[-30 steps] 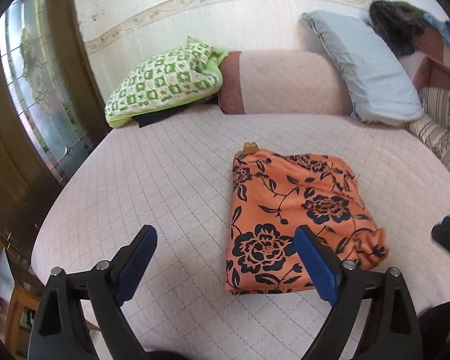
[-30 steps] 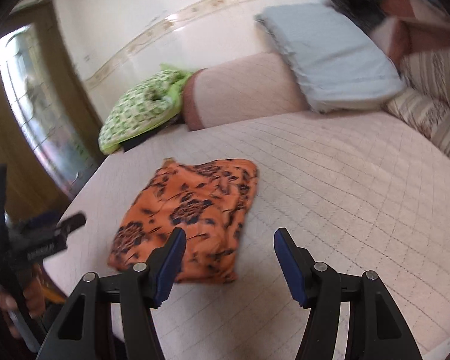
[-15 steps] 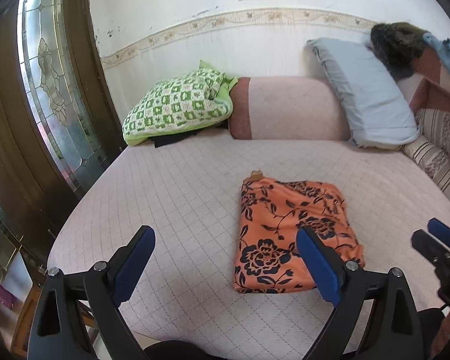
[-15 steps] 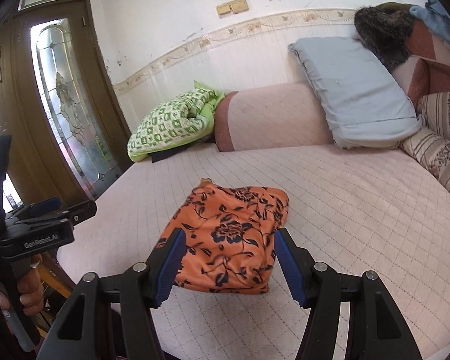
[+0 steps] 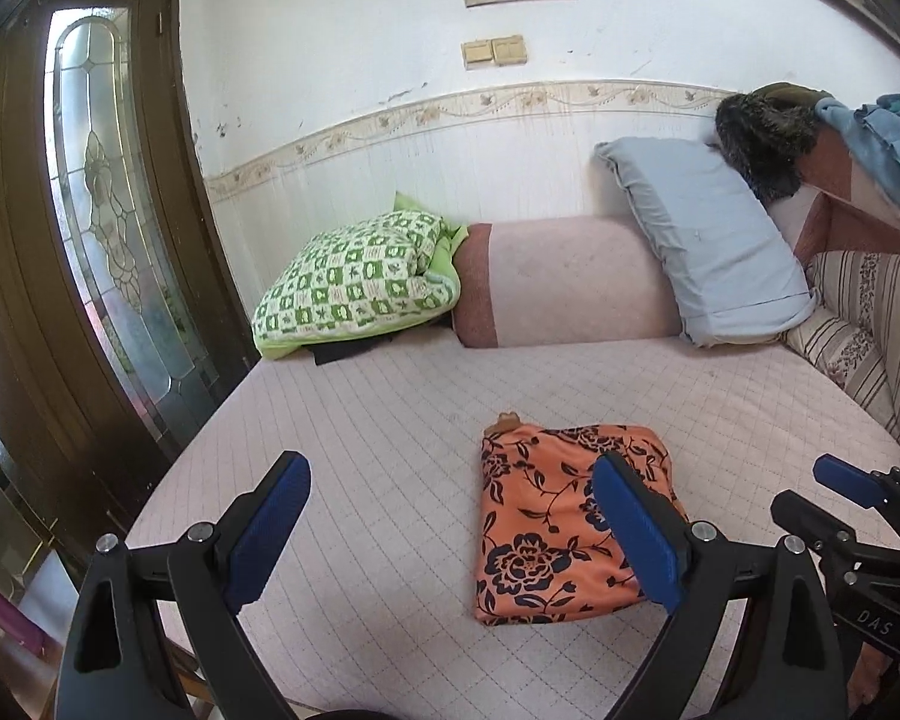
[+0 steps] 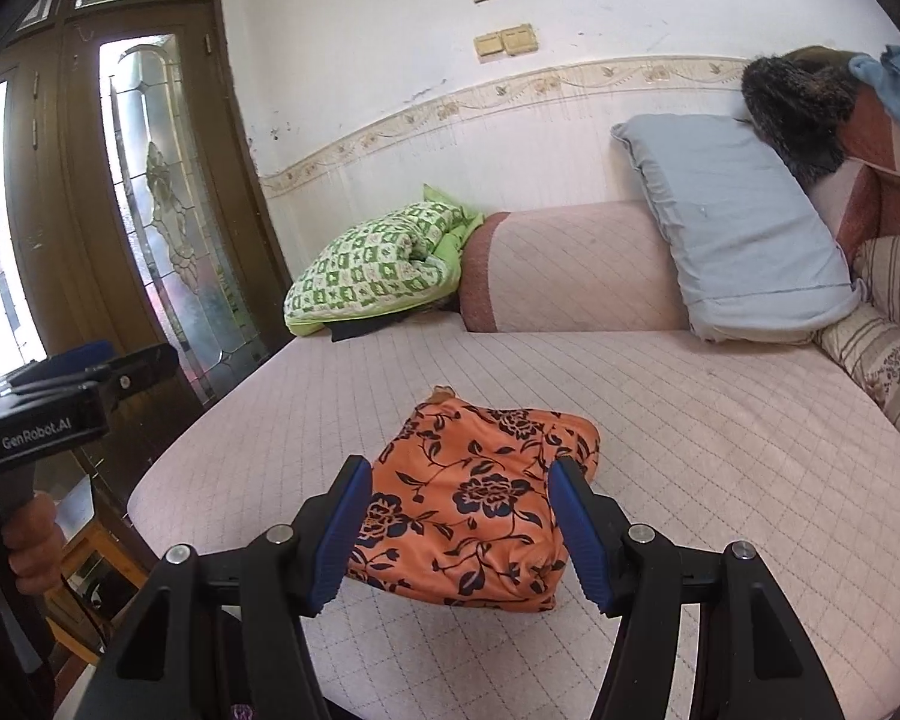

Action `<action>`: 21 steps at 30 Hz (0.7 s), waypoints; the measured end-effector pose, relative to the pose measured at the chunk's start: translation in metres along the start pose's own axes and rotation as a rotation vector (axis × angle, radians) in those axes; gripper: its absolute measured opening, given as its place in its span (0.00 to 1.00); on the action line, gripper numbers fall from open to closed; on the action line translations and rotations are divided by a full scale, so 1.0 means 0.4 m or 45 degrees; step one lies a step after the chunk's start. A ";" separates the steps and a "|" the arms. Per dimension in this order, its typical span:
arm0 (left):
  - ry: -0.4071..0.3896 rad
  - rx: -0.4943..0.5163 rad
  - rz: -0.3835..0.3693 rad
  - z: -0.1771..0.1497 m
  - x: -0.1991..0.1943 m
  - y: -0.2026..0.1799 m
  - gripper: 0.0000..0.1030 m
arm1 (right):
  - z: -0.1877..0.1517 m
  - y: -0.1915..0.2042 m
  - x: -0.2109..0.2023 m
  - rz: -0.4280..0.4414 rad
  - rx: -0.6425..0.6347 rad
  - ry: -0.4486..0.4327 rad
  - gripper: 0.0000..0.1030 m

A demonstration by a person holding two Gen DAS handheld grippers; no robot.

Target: Fold small clothes

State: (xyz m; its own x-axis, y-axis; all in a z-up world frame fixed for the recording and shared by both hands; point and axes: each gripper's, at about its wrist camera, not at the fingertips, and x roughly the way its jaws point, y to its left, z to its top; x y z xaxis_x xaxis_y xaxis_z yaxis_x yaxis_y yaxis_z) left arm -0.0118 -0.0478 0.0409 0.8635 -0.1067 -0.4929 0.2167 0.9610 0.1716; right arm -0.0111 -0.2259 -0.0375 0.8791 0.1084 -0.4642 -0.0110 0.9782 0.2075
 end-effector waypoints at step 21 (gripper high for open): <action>-0.034 -0.018 -0.045 0.017 -0.077 0.051 0.92 | 0.041 0.124 -0.049 0.045 -0.135 -0.030 0.63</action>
State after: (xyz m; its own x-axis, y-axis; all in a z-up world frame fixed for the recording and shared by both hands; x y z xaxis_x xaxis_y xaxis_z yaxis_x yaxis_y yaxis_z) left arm -0.0308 -0.0267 0.0653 0.8673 -0.1468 -0.4756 0.2405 0.9602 0.1422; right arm -0.0210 -0.1825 -0.0042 0.8881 0.1403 -0.4378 -0.0916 0.9872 0.1304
